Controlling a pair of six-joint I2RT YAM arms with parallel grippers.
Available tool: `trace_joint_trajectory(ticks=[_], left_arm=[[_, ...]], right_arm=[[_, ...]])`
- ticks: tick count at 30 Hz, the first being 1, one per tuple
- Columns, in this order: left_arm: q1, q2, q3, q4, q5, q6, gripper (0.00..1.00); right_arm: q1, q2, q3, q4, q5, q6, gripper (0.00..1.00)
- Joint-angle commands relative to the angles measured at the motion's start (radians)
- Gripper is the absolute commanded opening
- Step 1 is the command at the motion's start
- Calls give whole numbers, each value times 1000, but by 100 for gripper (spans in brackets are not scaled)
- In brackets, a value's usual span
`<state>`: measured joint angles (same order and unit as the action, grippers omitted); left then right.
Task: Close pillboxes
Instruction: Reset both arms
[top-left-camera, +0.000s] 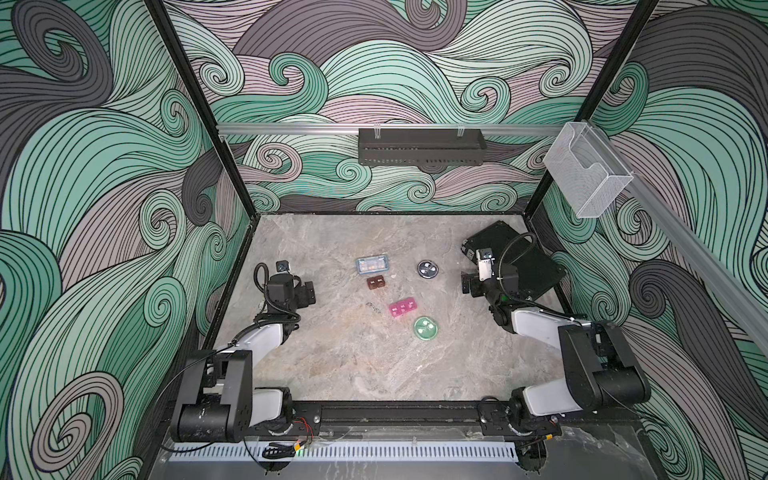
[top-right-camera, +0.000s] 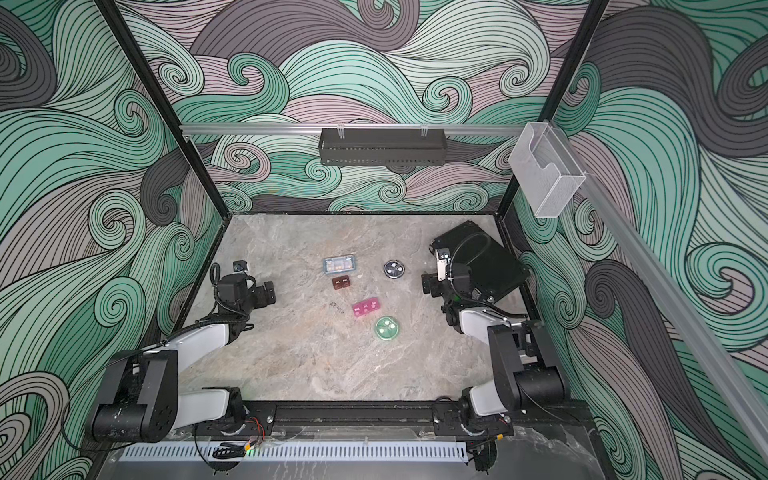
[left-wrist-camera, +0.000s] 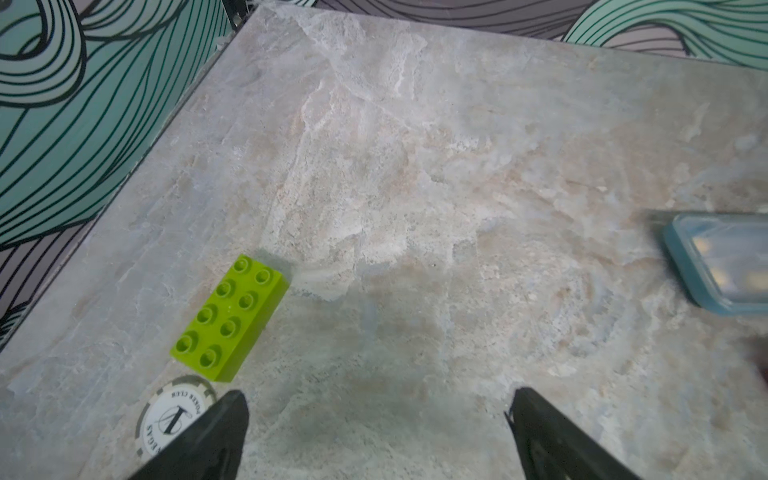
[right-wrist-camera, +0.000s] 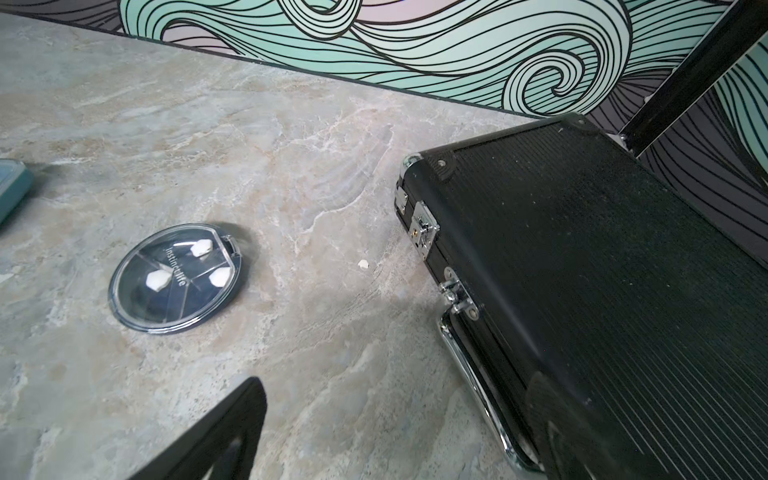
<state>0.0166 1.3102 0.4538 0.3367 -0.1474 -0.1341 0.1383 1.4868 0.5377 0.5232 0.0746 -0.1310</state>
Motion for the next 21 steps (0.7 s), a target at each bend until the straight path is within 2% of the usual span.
trace_joint_trajectory(ticks=[1,4,7,9,11,14,17,18,19,20,21], left_arm=[[30,65,72,71,47,13,99],[42,96,105,59,62,32,99],[51,89,96,69,75,28,99],[55,84,88,77,84,27,99],[57,76,78,88,90,27,99],[71,63,59,109,94,13,99],[153,98,77,121,179,-32,99],[192,106,68,157,216,-48,99],[212,158,31,267,240,-64,99],[227,186,-1,391,325,-43,99],[223,191,-11,421,335,-29,99]], right_arm=[[-41,12,-9,74,-20,22,99],[-97,19,-51,151,-83,67,99],[-123,76,-151,404,-97,93,99],[-127,46,-121,294,-108,93,99],[-128,67,-136,358,-108,96,99],[-128,51,-126,312,-110,94,99],[-128,51,-125,311,-110,94,99],[-128,54,-126,318,-111,95,99],[-129,59,-128,330,-108,97,99],[-129,55,-127,323,-110,97,99],[-131,52,-125,313,-112,96,99]])
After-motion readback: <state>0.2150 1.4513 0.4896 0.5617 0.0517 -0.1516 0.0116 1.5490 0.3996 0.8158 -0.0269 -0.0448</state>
